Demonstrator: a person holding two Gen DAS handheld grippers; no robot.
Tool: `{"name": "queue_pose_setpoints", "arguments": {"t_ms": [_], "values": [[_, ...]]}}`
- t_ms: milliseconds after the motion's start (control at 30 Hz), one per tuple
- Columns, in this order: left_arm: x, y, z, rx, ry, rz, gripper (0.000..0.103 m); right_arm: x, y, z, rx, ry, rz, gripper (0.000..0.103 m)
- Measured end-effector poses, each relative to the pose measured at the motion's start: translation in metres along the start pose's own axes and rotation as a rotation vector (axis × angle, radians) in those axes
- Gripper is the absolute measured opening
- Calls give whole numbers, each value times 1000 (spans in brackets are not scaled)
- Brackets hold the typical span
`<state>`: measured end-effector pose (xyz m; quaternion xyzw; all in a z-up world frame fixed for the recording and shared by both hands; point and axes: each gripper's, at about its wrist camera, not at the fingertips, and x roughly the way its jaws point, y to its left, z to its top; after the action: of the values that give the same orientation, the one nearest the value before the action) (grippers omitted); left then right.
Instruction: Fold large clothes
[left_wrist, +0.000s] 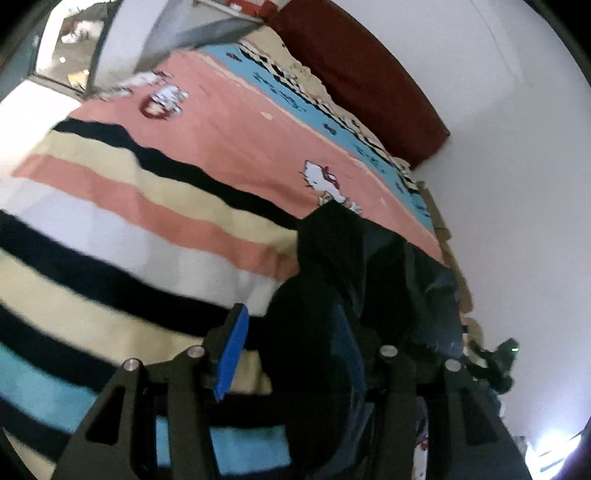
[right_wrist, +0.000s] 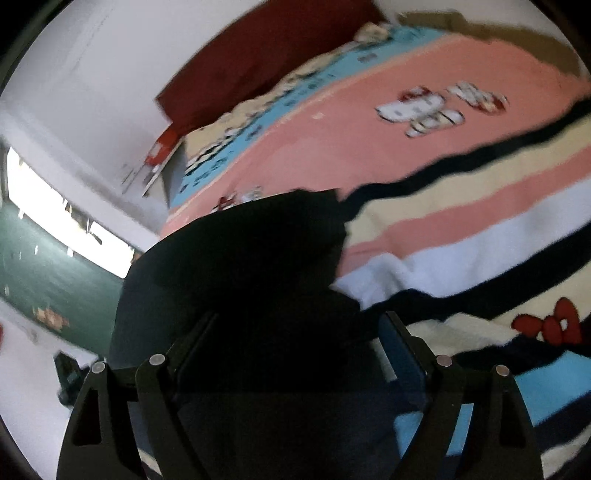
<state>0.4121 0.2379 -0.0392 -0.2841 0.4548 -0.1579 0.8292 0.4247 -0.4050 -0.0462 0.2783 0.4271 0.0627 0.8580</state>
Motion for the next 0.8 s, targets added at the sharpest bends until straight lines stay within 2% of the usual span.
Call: {"name": "queue_pose_setpoints", "arguments": {"t_ms": [167,467,567,633,667,700,800], "values": [[-37,-29,-33,52,-42,57,47,-22,33,-42,-69,-4,21,86],[-97,-94,-130,140,-106,179,47,-89,63,-128,-130,-14,-28,88],[-115,-117,-167,156,-135,232,48,-111,71,-155,-168,-37,-72,91],[-124,-134,-194,175,-159,262,52,-125,76,-171,-201,-58,-103,94],[-127,-140,-203,184,-173,272,60,-132,79,-179,-215,-65,-117,94],[-129,-146,-213,194,-189,288,63,-139,80,-187,-234,-74,-133,95],[-137,-165,-245,221,-234,340,63,-162,85,-208,-299,-118,-182,97]]}}
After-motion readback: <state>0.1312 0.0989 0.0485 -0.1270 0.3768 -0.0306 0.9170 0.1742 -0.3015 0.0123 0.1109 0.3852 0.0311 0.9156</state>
